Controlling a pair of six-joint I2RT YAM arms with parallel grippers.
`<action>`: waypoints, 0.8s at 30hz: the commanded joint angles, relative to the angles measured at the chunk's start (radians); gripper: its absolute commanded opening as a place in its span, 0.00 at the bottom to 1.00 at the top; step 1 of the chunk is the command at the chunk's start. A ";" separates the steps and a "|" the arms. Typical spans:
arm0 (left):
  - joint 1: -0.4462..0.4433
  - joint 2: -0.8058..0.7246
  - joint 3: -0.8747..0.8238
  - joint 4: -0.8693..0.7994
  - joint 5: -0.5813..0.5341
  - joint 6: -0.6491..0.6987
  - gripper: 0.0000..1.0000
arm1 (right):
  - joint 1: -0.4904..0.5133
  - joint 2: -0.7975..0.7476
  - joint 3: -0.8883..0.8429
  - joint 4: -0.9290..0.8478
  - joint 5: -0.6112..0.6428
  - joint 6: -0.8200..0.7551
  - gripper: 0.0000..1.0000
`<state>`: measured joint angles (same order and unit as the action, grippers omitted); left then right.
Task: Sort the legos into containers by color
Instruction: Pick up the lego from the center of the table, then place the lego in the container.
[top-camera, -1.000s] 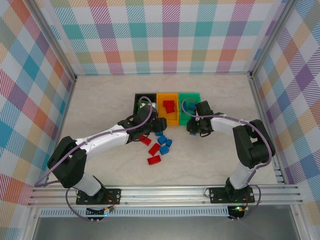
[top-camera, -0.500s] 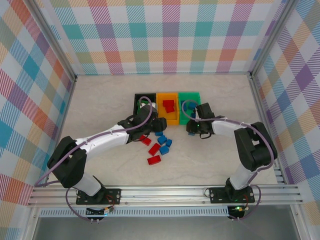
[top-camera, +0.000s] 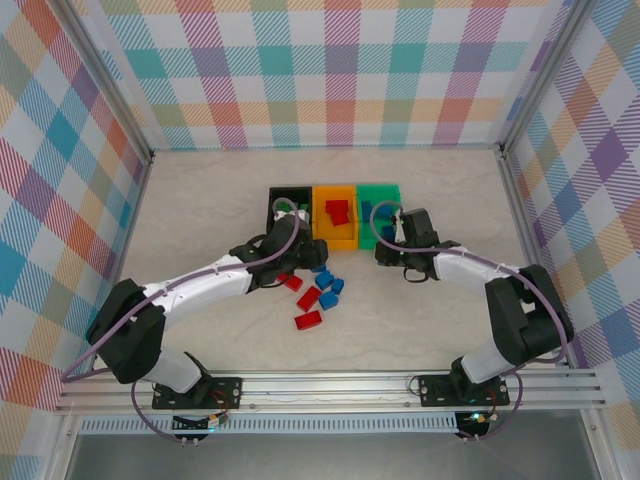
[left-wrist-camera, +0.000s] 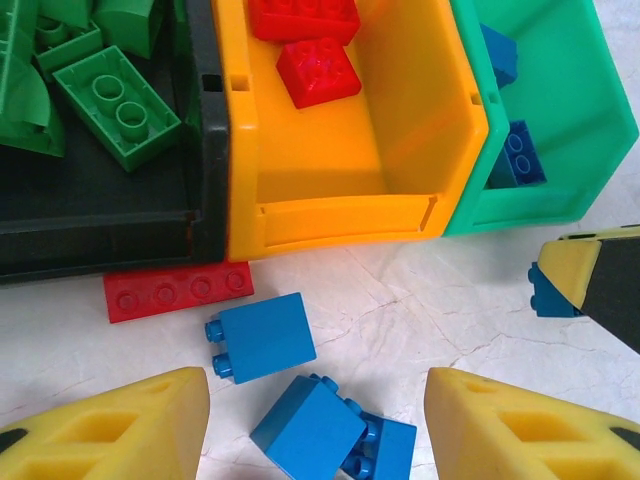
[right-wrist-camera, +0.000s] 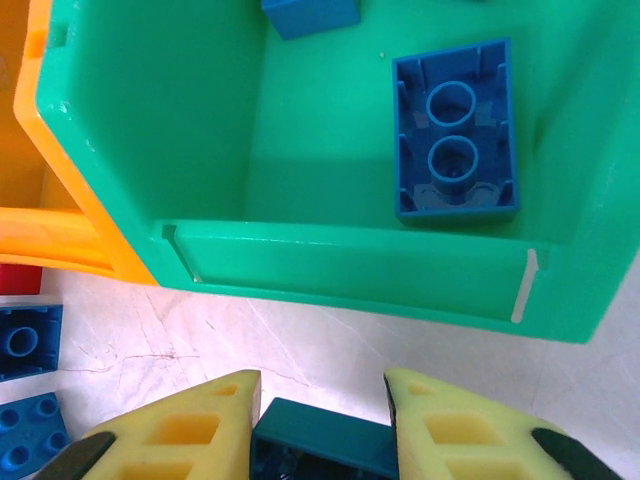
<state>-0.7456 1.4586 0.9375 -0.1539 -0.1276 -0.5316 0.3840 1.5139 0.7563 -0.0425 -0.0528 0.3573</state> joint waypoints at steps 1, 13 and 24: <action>-0.008 -0.047 -0.025 -0.002 -0.035 -0.006 0.59 | 0.006 -0.039 -0.021 0.034 0.009 -0.009 0.32; -0.009 -0.097 -0.033 -0.087 -0.057 0.030 0.59 | 0.006 -0.138 -0.001 0.012 0.026 0.022 0.32; -0.009 -0.134 -0.097 -0.085 -0.041 -0.002 0.59 | -0.035 0.026 0.299 -0.115 0.051 0.008 0.32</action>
<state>-0.7456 1.3560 0.8585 -0.2195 -0.1692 -0.5274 0.3710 1.4826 0.9848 -0.1108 0.0059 0.3599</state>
